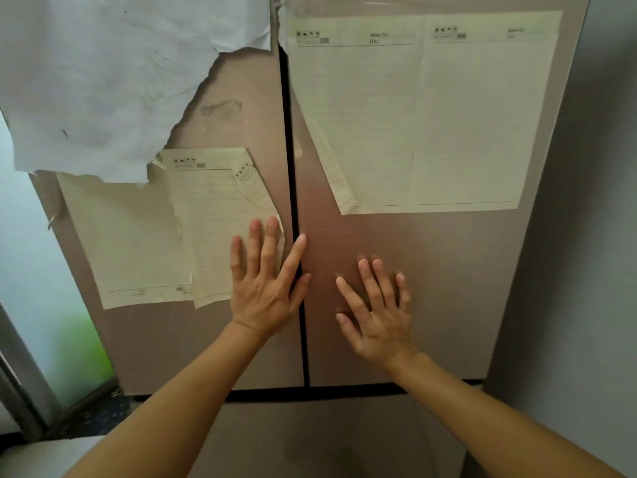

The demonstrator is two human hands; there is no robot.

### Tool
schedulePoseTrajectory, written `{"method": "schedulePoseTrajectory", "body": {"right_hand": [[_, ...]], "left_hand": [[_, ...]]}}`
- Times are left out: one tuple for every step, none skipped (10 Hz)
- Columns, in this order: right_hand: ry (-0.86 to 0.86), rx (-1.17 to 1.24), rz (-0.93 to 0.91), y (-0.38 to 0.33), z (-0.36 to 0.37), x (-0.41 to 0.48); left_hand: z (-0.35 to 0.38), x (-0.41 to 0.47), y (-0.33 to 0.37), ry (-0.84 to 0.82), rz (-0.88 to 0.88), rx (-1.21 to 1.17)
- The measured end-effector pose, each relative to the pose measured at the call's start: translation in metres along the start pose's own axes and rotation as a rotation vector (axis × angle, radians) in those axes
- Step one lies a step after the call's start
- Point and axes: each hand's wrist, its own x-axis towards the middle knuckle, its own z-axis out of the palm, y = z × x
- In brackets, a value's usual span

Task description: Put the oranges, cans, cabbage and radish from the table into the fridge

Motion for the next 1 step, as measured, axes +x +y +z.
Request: {"method": "schedulePoseTrajectory", "body": {"right_hand": [[-0.031,0.252,0.154,-0.0105,-0.0311,0.0113]], "left_hand": [[-0.0031,0.0044,0.0017,0.012,-0.013,-0.002]]}}
